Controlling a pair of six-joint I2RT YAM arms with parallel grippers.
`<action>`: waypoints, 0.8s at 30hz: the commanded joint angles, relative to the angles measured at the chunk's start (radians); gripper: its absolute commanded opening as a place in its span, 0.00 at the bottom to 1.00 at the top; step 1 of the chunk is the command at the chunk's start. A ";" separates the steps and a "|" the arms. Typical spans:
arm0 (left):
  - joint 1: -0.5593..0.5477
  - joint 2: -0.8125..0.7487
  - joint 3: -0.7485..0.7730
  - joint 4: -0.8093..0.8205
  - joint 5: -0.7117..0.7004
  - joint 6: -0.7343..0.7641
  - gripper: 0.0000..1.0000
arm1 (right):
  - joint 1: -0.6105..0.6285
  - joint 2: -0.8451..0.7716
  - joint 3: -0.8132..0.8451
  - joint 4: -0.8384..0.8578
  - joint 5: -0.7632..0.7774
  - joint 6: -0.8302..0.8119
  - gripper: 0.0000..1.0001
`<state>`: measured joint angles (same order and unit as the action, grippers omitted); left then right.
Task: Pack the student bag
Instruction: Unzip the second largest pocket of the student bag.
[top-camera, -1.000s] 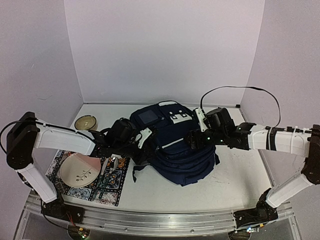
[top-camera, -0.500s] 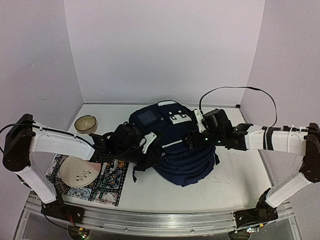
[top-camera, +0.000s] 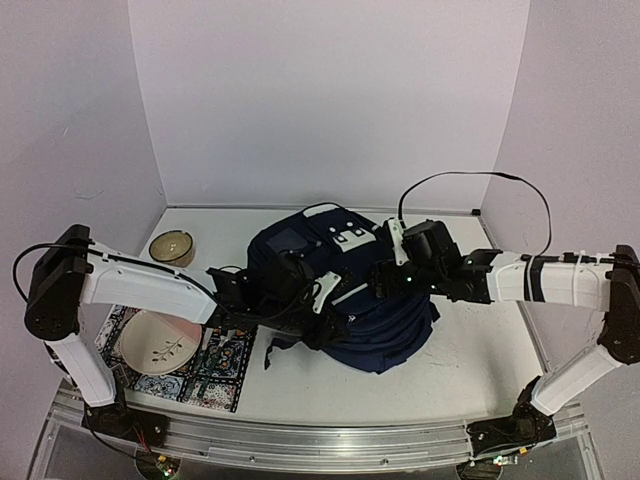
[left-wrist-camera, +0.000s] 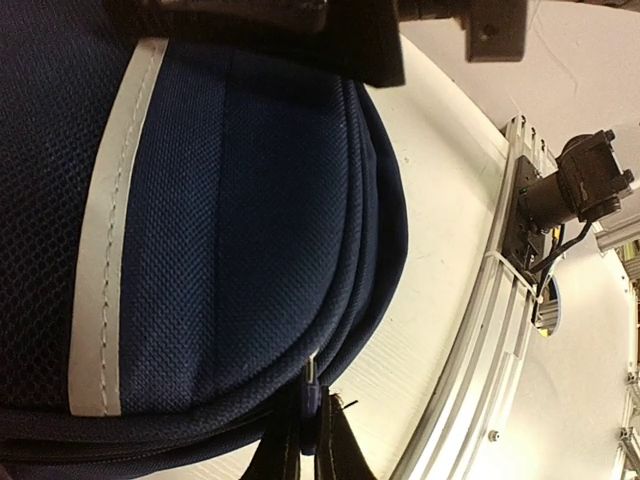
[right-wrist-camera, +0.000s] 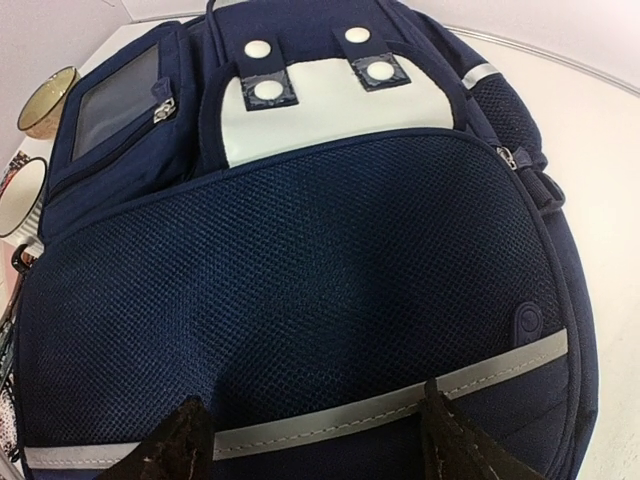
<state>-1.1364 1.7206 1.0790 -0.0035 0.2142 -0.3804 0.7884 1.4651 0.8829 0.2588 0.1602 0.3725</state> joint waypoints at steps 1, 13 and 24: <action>-0.013 -0.003 0.047 0.017 0.012 -0.089 0.11 | 0.027 -0.048 0.012 -0.046 0.040 0.011 0.70; 0.010 -0.120 -0.004 0.014 -0.025 -0.204 0.43 | 0.166 -0.213 -0.018 -0.173 0.187 0.128 0.72; 0.135 -0.246 -0.122 0.030 0.001 -0.352 0.43 | 0.390 -0.148 0.037 -0.257 0.274 0.335 0.65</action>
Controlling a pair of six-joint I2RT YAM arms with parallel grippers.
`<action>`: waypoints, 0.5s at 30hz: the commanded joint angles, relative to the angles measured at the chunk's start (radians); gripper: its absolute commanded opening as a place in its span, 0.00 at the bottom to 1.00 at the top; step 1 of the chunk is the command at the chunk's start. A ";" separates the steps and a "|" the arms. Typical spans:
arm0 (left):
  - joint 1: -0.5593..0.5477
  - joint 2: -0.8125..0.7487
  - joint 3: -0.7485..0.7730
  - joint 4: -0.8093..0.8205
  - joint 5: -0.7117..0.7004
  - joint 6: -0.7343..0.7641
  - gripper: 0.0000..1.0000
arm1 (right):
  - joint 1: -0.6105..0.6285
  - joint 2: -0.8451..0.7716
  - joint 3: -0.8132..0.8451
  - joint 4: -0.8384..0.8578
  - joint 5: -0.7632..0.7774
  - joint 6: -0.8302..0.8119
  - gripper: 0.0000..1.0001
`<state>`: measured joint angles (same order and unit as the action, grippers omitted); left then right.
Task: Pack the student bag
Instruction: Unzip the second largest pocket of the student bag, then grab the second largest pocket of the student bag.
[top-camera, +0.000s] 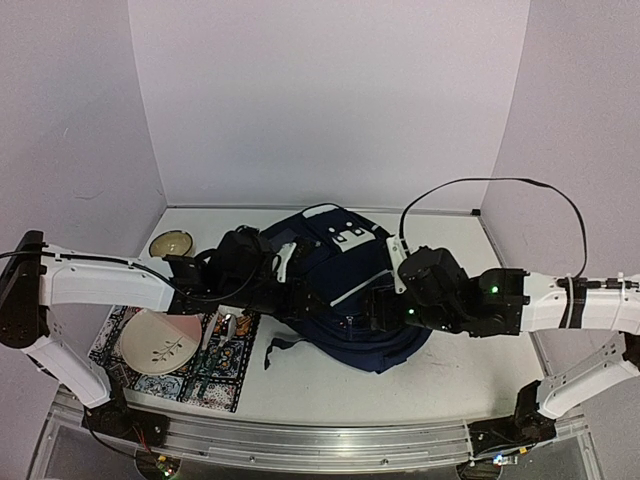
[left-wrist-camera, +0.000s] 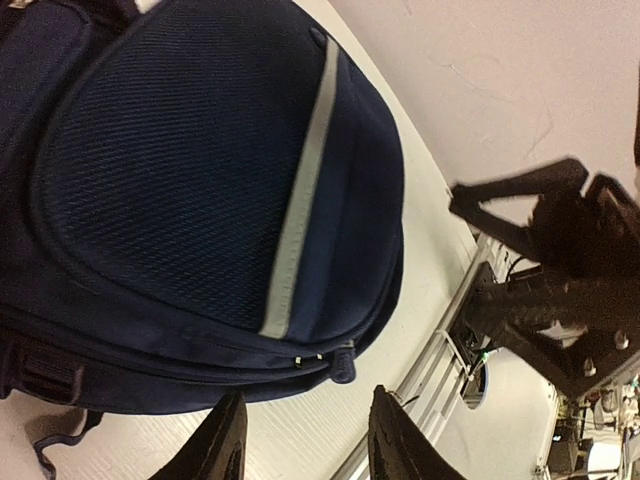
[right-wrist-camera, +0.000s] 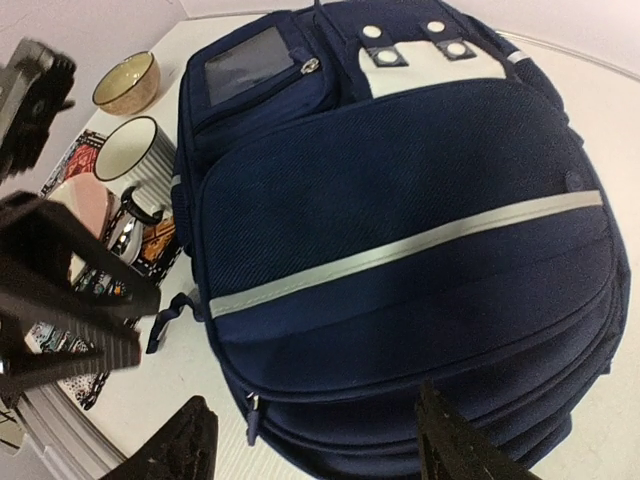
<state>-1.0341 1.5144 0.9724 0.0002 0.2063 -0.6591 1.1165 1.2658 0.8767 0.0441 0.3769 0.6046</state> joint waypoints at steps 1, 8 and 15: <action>0.036 -0.041 -0.014 0.032 0.010 -0.082 0.43 | 0.075 0.068 0.051 -0.043 0.056 0.122 0.62; 0.042 -0.021 -0.006 0.061 -0.014 -0.172 0.44 | 0.133 0.192 0.112 -0.043 0.035 0.198 0.50; 0.042 0.026 0.008 0.091 -0.005 -0.215 0.46 | 0.134 0.238 0.107 -0.043 0.053 0.255 0.37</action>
<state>-0.9939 1.5150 0.9592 0.0361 0.2058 -0.8323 1.2477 1.4805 0.9508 0.0233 0.3918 0.8129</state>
